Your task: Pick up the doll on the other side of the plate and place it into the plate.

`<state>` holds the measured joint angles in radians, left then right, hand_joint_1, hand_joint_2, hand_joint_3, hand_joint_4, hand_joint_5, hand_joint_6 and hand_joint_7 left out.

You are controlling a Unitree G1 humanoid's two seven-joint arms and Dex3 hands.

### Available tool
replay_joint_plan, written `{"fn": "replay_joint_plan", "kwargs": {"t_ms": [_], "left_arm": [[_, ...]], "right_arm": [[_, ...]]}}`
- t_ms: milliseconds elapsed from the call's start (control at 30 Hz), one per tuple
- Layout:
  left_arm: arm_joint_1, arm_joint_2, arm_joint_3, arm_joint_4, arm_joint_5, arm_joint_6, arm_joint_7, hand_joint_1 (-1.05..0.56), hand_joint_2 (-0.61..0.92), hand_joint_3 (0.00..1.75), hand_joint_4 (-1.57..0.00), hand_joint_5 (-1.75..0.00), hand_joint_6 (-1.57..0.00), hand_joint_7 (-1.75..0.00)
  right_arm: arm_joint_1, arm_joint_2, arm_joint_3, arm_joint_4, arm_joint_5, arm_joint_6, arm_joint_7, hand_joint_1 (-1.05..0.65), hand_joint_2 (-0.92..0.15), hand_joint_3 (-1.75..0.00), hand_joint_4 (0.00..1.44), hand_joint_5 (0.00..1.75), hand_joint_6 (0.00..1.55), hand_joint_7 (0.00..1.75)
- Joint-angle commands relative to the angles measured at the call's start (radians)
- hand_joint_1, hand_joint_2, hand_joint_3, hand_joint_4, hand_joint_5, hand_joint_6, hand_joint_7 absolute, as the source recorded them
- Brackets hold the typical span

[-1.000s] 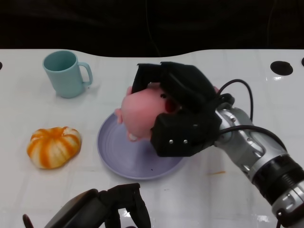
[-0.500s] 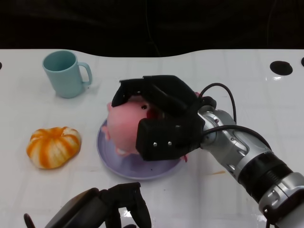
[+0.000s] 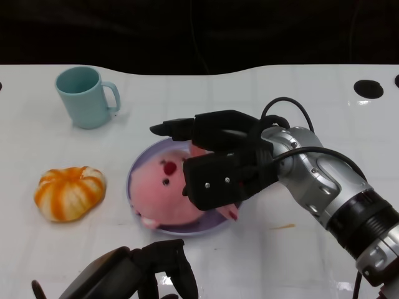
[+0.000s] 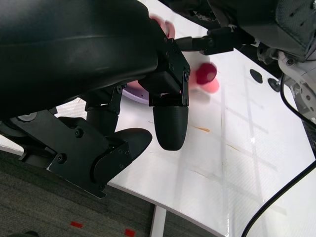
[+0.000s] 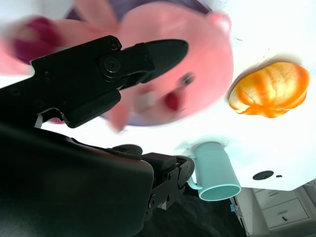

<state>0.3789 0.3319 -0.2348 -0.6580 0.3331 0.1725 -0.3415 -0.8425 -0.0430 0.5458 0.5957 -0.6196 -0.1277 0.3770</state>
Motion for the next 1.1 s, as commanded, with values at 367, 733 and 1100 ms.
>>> {"fn": "replay_joint_plan", "kwargs": {"t_ms": [367, 733, 1100], "left_arm": [[-0.011, 0.005, 0.013, 0.027, -0.005, -0.021, 0.011, -0.16, 0.55, 1.15, -0.61, -1.73, -0.55, -1.46], [-0.02, 0.0, 0.022, 0.034, -0.012, -0.013, 0.013, -0.16, 0.57, 1.1, -0.59, -1.74, -0.54, -1.45], [-0.031, -0.005, 0.028, 0.048, -0.023, -0.018, 0.011, -0.15, 0.58, 1.08, -0.6, -1.75, -0.54, -1.47]], "right_arm": [[0.044, -0.083, -0.031, -0.179, 0.031, 0.009, 0.046, -1.02, -0.92, -0.29, 0.0, 0.0, 0.0, 0.0], [0.228, -0.18, -0.154, -0.426, 0.186, 0.002, 0.082, -0.76, -0.92, -0.27, 0.2, 0.13, 0.18, 0.09], [0.441, -0.214, -0.276, -0.562, 0.328, -0.071, 0.027, -0.45, -0.92, -0.09, 0.43, 0.81, 0.62, 0.26]]}}
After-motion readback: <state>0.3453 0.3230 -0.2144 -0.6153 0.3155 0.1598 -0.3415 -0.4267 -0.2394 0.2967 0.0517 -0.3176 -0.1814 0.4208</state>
